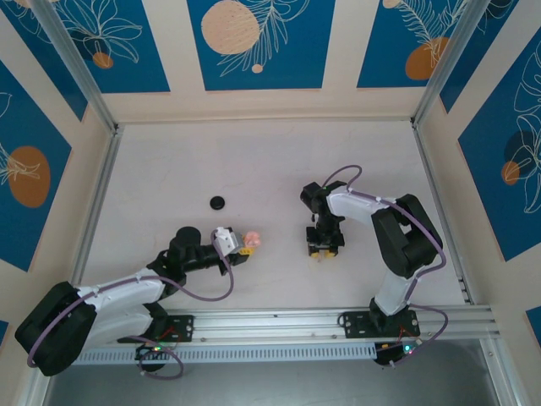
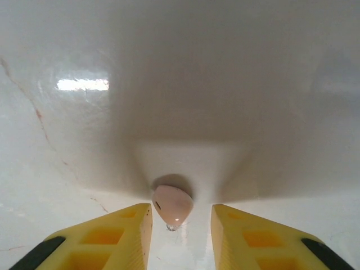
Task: Insert wireless bluetooth earbuds into charging case
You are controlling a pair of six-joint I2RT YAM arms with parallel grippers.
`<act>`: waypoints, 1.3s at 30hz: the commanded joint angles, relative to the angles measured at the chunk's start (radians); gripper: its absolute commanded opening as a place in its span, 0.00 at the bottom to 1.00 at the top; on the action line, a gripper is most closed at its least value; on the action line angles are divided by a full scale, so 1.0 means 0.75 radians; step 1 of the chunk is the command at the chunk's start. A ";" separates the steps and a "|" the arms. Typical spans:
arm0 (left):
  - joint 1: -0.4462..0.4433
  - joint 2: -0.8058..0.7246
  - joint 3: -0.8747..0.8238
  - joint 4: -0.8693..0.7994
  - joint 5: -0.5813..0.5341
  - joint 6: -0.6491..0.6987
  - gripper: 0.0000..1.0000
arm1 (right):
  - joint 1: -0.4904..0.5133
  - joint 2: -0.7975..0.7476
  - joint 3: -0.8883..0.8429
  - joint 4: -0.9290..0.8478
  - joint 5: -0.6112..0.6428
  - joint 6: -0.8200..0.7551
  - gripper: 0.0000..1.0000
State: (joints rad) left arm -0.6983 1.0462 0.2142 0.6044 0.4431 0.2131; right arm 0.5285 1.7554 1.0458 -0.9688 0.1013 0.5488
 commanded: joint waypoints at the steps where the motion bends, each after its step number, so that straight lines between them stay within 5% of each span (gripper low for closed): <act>1: -0.006 -0.010 0.027 -0.009 0.003 0.021 0.15 | 0.010 0.020 0.026 0.011 -0.024 -0.013 0.32; 23: -0.005 -0.020 0.024 -0.053 -0.018 0.033 0.15 | 0.050 -0.013 0.010 0.095 0.061 -0.024 0.20; 39: -0.010 0.433 0.056 0.382 0.044 -0.092 0.14 | 0.201 -0.378 -0.145 0.428 0.239 -0.035 0.18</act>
State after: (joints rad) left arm -0.6983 1.3243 0.2241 0.7582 0.4393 0.1795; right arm 0.6571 1.5238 0.9607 -0.7315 0.2470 0.5335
